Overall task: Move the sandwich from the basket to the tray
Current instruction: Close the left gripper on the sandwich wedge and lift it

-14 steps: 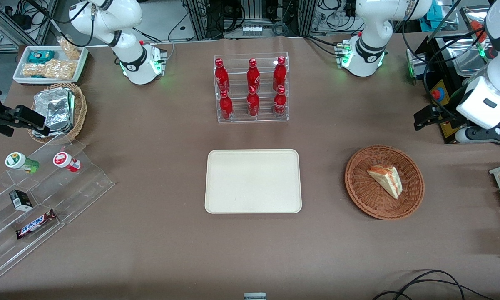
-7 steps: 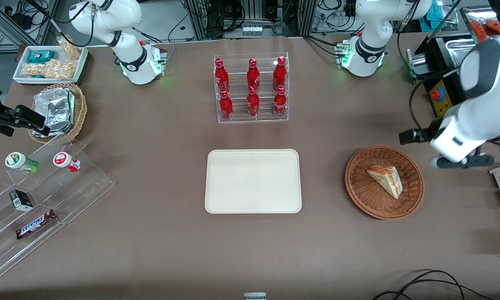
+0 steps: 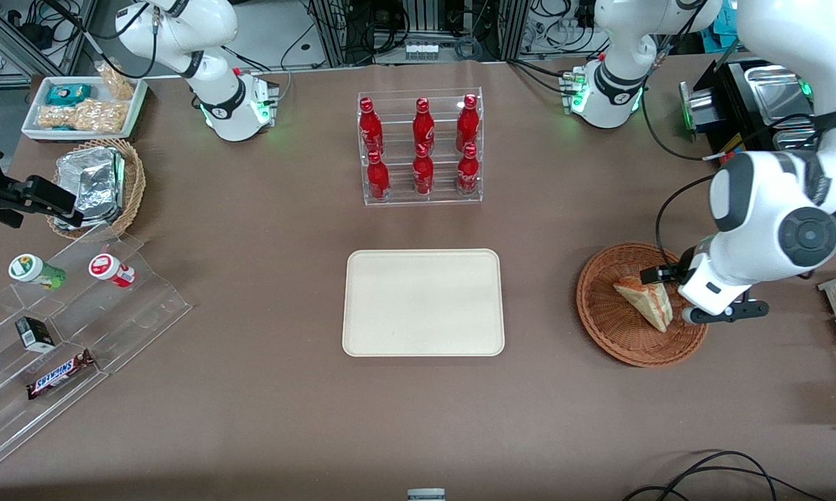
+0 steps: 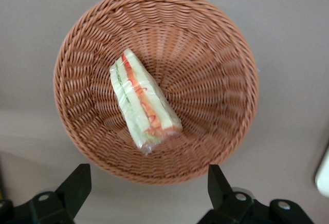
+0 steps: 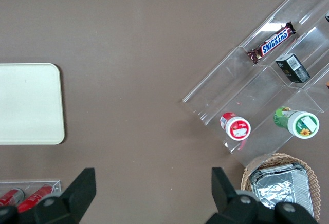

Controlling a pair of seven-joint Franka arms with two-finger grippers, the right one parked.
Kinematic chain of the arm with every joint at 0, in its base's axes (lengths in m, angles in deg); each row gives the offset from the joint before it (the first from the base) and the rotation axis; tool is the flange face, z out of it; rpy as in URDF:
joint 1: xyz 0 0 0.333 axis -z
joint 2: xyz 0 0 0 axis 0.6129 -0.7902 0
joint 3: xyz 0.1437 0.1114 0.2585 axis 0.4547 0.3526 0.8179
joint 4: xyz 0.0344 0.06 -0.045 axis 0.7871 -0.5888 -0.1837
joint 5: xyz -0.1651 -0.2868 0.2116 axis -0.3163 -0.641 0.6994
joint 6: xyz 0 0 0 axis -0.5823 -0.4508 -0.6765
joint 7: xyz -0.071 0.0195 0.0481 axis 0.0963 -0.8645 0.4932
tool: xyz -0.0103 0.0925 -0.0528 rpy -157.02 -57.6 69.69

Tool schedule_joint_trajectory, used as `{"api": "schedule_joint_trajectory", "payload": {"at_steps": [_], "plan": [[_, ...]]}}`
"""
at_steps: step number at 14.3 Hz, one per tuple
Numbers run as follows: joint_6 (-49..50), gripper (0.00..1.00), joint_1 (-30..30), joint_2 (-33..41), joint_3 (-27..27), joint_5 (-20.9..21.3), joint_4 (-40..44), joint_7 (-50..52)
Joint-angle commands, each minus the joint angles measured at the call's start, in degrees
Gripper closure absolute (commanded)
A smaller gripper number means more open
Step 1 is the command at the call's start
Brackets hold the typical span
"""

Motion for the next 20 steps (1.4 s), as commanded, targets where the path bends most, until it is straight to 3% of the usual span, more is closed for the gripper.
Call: {"api": "schedule_joint_trajectory", "payload": {"at_steps": [1, 6, 10, 11, 12, 13, 17, 20], "plan": [[-4.4, 0.0, -0.4, 0.5, -0.3, 0.8, -2.9, 11.6], [-12.7, 0.0, -0.6, -0.7, -0.2, 0.7, -8.8, 22.3], [-17.1, 0.02, -0.4, -4.8, 0.1, 0.7, -8.2, 33.7], [-18.3, 0.2, -0.4, -5.4, 0.1, 0.7, -8.2, 34.8], [-18.4, 0.55, -0.4, -5.5, 0.1, 0.8, -8.2, 34.9], [-18.1, 0.83, -0.4, -5.4, 0.1, 0.8, -8.3, 34.8], [-13.1, 0.92, -0.2, -3.8, 0.1, 1.6, -7.1, 34.7], [1.8, 0.92, 0.4, -3.0, -0.3, 4.0, 1.0, 35.0]]}}
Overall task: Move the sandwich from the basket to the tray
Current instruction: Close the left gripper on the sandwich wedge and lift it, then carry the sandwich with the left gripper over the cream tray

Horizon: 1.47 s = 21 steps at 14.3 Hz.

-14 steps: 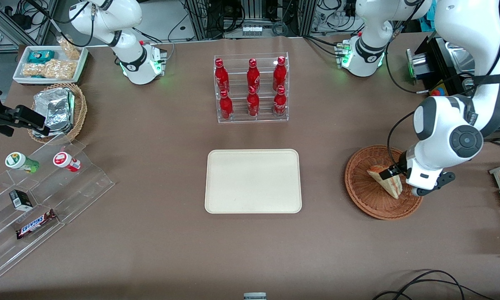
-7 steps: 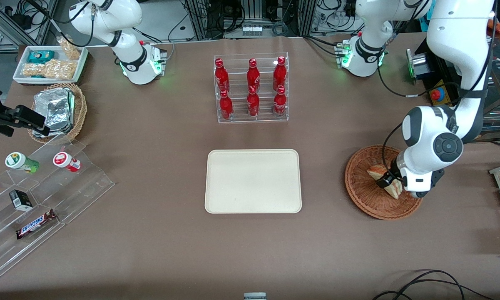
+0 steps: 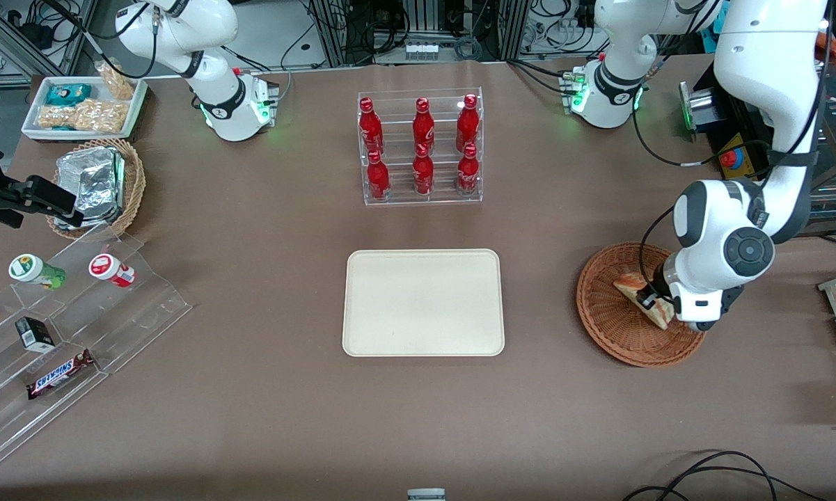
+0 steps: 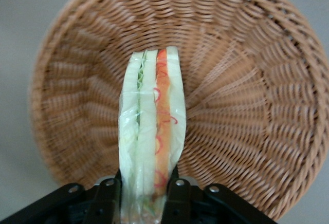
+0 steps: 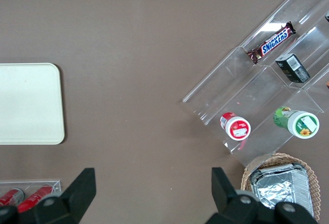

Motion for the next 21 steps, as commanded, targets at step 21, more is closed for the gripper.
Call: {"api": "schedule_joint_trajectory", "payload": {"at_steps": [21], "plan": [[-2.9, 1.0, 35.1, -25.4, -3.9, -3.8, 35.6, 0.2]]}}
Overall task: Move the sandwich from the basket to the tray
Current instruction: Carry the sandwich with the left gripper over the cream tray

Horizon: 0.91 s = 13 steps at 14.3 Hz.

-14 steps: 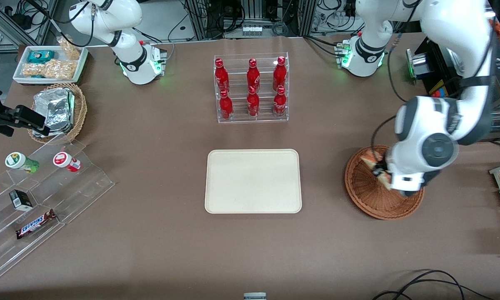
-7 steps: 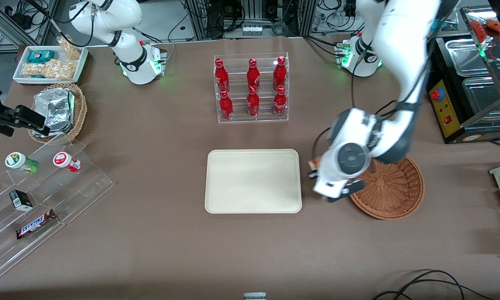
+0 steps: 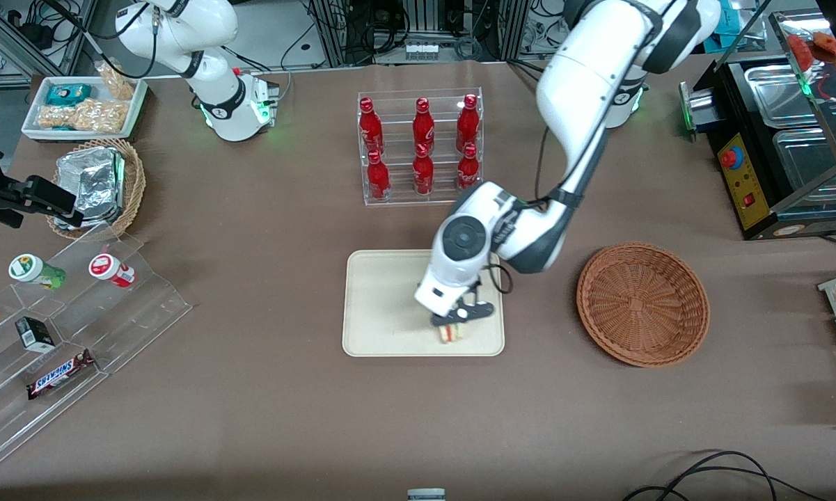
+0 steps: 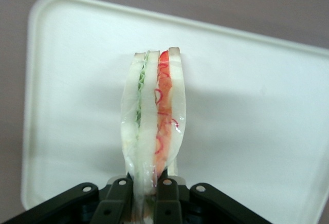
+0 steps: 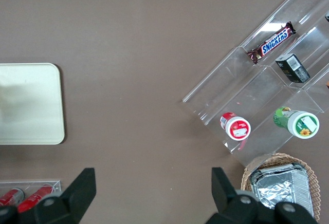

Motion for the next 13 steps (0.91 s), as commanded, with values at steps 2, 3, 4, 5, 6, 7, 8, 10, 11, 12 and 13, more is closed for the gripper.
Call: {"api": "schedule_joint_trajectory", "payload": {"at_steps": [2, 3, 4, 5, 6, 7, 8, 10, 11, 12, 13], "plan": [[-2.6, 1.0, 3.1, -1.3, 0.9, 0.3, 1.8, 0.1], [-2.7, 1.0, 3.3, -1.5, 0.9, 0.4, 1.8, 0.0], [-2.7, 0.99, 3.8, -1.7, 0.9, 0.8, 1.8, -0.1], [-3.4, 0.99, 4.3, -1.7, 0.9, 2.5, 1.5, 0.1], [-5.4, 0.98, 4.4, -1.9, 0.8, 4.0, 1.1, 0.3], [-7.5, 0.98, 4.4, -2.1, 0.8, 4.3, 0.4, 0.0], [-8.4, 0.96, 4.4, -2.1, 0.8, 4.3, 0.2, -0.3], [-8.5, 0.56, 4.2, -2.0, 0.8, 4.5, 0.1, -0.5], [-8.5, 0.07, 4.1, -1.8, 0.9, 5.1, 0.1, -1.6], [-8.2, 0.0, 4.1, -1.3, 0.9, 5.5, 0.1, -3.3], [-8.0, 0.0, 3.9, -1.0, 0.9, 5.6, 0.2, -3.9]]}}
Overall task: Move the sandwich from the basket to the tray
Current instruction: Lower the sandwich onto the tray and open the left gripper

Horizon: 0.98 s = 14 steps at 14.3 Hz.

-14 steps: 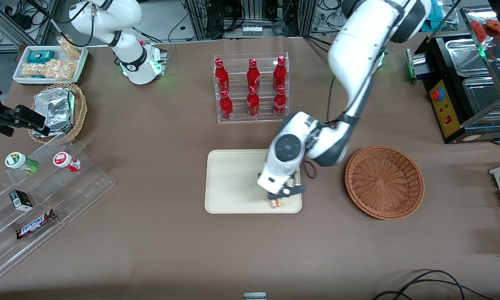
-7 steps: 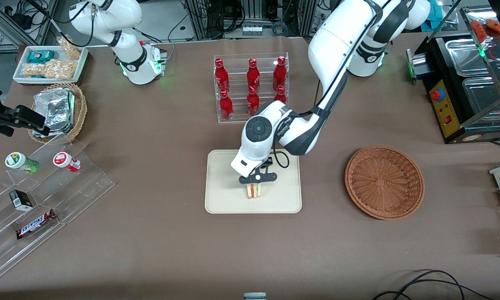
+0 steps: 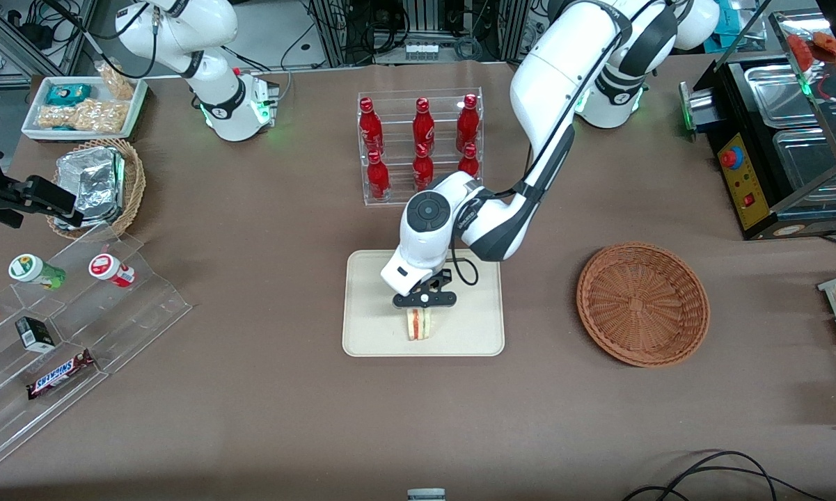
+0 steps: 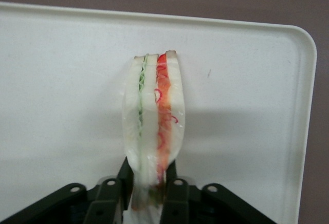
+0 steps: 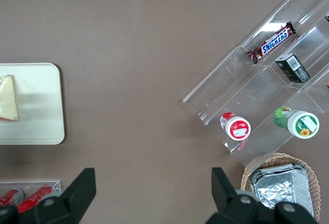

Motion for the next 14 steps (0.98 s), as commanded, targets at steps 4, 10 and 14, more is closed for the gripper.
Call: {"api": "schedule_joint_trajectory", "payload": {"at_steps": [4, 10, 14], "plan": [[6.3, 0.0, -0.1, 6.8, 1.0, 1.4, 0.1, -1.9], [17.0, 0.0, -6.9, 23.5, 1.5, 0.7, -11.7, -5.8], [17.8, 0.0, -14.9, 31.8, 1.5, 0.2, -22.1, -6.0]]}}
